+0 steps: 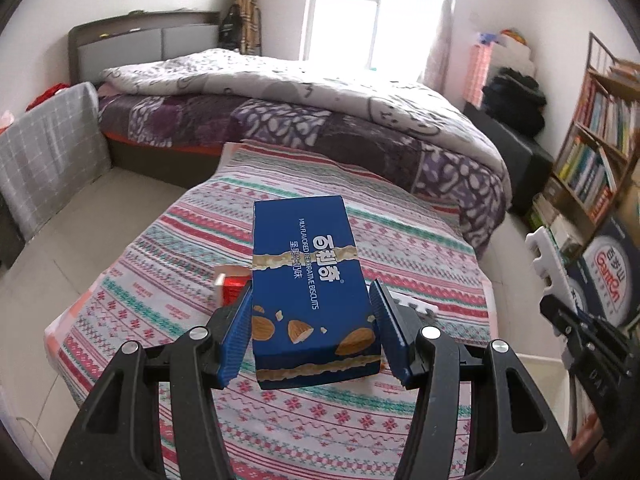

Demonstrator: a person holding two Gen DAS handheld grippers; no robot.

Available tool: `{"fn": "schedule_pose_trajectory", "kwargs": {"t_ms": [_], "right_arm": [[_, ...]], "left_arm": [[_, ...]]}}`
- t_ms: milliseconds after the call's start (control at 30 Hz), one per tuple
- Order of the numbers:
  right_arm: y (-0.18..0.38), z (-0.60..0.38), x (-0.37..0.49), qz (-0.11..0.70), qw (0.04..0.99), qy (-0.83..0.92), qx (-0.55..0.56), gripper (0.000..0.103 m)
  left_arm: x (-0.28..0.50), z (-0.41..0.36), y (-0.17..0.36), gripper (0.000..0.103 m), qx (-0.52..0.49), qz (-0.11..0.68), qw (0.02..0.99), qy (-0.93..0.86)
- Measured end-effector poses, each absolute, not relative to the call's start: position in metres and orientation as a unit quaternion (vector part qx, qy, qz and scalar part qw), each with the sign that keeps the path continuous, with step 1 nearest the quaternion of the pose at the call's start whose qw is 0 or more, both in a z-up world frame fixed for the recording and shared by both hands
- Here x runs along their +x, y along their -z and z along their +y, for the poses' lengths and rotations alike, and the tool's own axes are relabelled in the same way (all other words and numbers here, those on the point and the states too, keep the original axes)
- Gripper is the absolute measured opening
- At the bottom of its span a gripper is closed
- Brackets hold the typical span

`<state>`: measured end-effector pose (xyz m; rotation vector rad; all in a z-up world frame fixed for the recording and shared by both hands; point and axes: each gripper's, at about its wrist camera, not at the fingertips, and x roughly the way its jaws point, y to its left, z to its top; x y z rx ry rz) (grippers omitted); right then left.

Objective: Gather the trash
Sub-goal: 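Carry the foam strip and biscuit box to the bin and open both tools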

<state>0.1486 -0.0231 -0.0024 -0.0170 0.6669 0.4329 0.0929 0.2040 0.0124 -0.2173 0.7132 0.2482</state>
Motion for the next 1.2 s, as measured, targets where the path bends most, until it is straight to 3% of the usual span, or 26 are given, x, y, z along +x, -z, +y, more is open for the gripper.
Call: {"fn": "schedule_pose_trajectory", "kwargs": {"t_ms": [767, 1200], "right_arm": [[0.001, -0.114, 0.150, 0.325, 0.935, -0.136, 0.043, 0.011], [0.023, -0.171, 0.152, 0.377, 0.922, -0.069, 0.061, 0.011]], "left_arm": [[0.125, 0.107, -0.002, 0.056, -0.058, 0.350, 0.934, -0.039], [0.132, 0.048, 0.006, 0.056, -0.029, 0.349, 0.936, 0.026]]}}
